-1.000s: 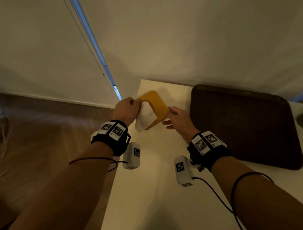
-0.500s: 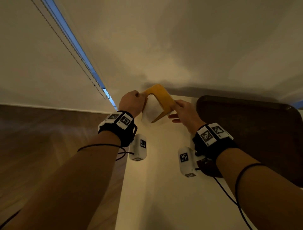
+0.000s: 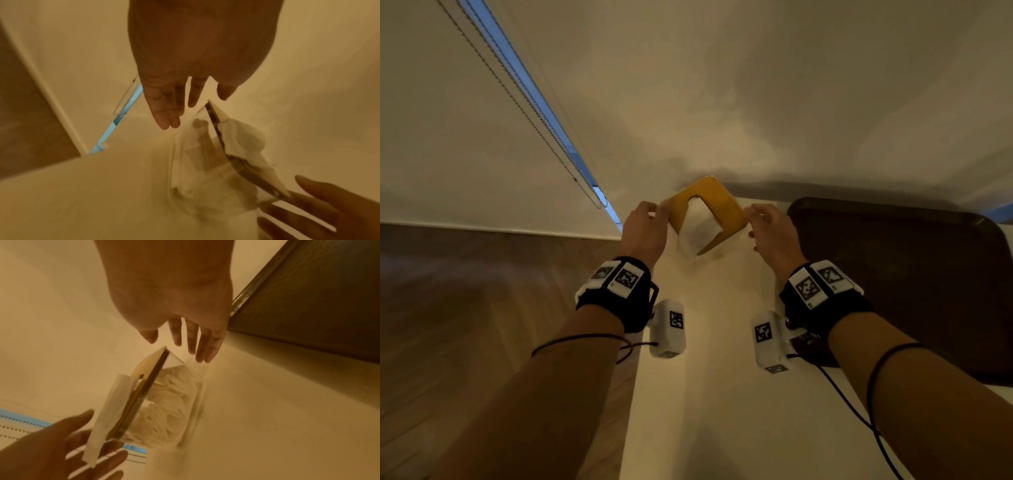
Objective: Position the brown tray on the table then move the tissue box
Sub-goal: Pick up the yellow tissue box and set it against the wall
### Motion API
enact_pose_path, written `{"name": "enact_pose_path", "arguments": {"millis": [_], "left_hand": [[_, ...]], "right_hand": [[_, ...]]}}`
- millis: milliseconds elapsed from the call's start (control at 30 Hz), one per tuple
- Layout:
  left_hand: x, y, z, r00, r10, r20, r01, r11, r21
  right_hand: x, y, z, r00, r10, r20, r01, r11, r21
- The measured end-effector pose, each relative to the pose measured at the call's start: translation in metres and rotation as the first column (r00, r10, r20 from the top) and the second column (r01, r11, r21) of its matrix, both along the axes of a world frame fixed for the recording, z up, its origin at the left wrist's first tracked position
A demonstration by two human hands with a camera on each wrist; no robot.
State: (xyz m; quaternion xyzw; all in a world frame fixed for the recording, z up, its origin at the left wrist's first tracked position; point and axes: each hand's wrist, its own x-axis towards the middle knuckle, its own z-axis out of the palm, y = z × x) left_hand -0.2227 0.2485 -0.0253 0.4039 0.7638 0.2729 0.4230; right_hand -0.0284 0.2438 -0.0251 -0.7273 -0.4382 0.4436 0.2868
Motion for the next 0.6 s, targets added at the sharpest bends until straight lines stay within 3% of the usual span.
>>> {"name": "enact_pose_path", "arguments": {"millis": [100,200,600], "left_hand": [[0.003,-0.027,-0.002,0.984,0.133,0.117,-0.135,0.991,0.011],[0.020,-0.046,-0.003,0.960,0.207,0.187,-0.212,0.977,0.003],[0.053,-0.058,-0.006,0.983,0.111,0.148,-0.121,0.991,0.059]], "right_hand": [[0.003,0.002,0.005,0.996,-0.088,-0.009,0.088,0.993,0.084],[-0.003,0.007,0.006,0.996,-0.078,-0.052,0.083,0.990,0.115],[-0.011,0.015,0.003,0.997,0.071,0.039,-0.074,0.993,0.088]]}}
